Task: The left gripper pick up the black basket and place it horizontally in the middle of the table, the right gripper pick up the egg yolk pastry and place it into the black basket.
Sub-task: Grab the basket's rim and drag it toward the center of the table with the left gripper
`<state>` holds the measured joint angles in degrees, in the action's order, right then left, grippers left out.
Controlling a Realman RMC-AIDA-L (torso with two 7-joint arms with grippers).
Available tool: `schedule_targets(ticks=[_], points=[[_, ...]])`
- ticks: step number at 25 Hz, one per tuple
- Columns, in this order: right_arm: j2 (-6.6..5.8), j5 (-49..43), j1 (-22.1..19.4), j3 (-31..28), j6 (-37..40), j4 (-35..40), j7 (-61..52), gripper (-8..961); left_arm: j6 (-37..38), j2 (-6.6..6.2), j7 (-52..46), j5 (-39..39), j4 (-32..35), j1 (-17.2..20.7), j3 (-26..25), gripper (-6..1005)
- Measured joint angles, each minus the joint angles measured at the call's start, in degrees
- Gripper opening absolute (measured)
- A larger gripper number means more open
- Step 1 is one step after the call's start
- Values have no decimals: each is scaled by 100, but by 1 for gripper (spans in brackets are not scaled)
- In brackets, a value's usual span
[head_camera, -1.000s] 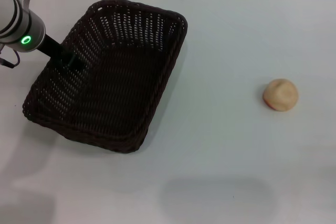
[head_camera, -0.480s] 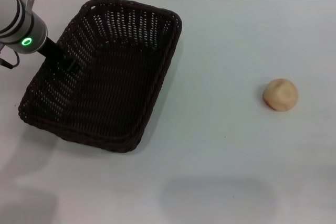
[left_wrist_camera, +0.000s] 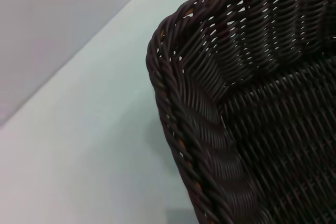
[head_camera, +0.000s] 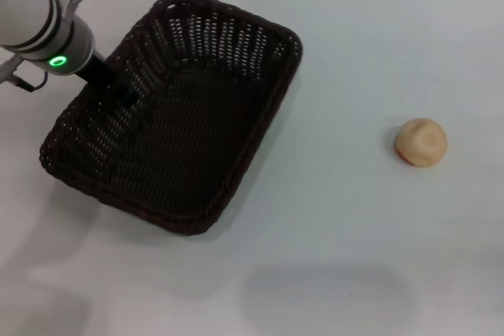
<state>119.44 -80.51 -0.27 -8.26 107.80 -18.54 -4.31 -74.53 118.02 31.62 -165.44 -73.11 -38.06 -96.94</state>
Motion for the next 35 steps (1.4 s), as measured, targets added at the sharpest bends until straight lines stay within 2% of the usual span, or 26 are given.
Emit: schedule_targets(ticks=[6, 16, 21, 31, 35], points=[[0, 0, 18, 0, 4, -6, 0, 774, -15, 17, 795, 369, -308, -130, 122, 358], [0, 0, -4, 0, 80, -18, 0, 774, -254, 13, 2222, 1094, -291, -379, -6, 334], [6, 1, 2, 45, 84, -20, 0, 774, -336, 14, 2788, 1410, -317, -440, -21, 284], [9, 1, 4, 71, 109, -18, 0, 774, -453, 12, 3717, 2289, -40, -788, -187, 220], [9, 1, -2, 71, 133, -18, 0, 774, -483, 10, 3775, 2374, -6, -914, -194, 218]])
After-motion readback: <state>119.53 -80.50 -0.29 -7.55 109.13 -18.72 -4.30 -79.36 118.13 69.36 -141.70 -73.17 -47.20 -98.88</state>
